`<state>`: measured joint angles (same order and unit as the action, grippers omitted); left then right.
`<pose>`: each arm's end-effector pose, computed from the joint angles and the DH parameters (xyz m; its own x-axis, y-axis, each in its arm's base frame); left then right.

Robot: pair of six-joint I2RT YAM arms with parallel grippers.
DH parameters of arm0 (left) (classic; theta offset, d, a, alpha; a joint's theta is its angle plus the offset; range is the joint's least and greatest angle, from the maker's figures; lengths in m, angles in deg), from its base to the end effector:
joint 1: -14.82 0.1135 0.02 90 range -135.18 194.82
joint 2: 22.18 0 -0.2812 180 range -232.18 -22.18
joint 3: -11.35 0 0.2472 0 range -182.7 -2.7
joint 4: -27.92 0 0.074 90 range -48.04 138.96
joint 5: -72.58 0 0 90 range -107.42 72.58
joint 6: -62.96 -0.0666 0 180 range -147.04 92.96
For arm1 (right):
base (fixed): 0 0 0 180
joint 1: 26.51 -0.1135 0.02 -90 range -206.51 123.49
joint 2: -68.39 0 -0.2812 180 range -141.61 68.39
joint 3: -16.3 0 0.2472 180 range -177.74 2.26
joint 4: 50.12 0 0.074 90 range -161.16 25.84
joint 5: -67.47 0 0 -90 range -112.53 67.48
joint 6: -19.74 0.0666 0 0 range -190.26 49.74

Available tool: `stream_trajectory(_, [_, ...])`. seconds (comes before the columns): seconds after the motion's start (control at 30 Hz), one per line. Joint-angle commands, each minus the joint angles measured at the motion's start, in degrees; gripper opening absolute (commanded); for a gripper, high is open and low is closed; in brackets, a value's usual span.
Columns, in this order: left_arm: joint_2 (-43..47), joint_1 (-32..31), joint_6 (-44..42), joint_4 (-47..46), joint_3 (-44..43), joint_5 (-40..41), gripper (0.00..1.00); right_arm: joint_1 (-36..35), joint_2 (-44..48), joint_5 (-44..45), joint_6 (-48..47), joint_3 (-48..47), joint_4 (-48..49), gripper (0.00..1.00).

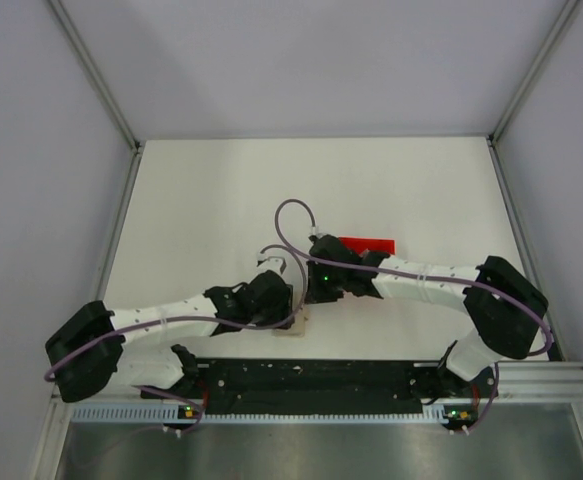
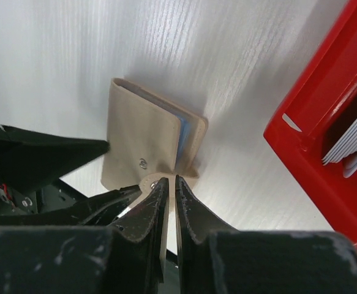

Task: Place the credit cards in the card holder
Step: Close the card holder at the center of the board.

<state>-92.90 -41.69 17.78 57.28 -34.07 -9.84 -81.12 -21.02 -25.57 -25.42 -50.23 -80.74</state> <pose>0.1351 -0.1883 0.1591 -0.8723 0.0522 -0.4861 0.2393 0.9127 -0.3314 0.1873 0.2698 0.1856 -0.9170 -0.0750 -0.3917 -0.2619 0.8539 0.4497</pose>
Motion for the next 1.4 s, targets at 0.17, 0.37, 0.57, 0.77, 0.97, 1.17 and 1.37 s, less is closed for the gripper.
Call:
stream_trajectory(0.17, [6.73,0.35,-0.52,9.12,-1.58,10.26,0.82,-0.32,1.78,-0.03,0.42,0.55,1.46,0.08])
stream_trajectory(0.37, [8.84,0.35,-0.08,9.83,-1.93,11.58,0.95,-0.32,2.57,0.06,0.6,0.9,1.37,0.09])
stream_trajectory(0.57, [10.42,0.52,0.62,12.98,-2.73,15.01,0.98,-0.5,4.06,0.76,0.86,1.86,1.37,0.09])
stream_trajectory(0.77, [10.16,0.52,1.5,12.82,-1.06,14.41,0.98,-1.02,3.8,0.76,1.3,1.6,1.72,0.09])
stream_trajectory(0.97, [7.53,0.52,0.97,6.59,1.4,8.61,0.98,-1.82,1.78,-0.2,1.04,0.37,1.99,0.09])
stream_trajectory(1.17, [4.89,0.52,0.89,2.8,3.33,4.65,0.98,-2.61,0.81,-0.47,1.39,-0.16,2.08,0.09])
stream_trajectory(1.37, [3.84,0.52,2.2,2.62,4.83,4.29,0.95,-4.01,0.29,-0.2,2.09,-0.07,2.08,0.09])
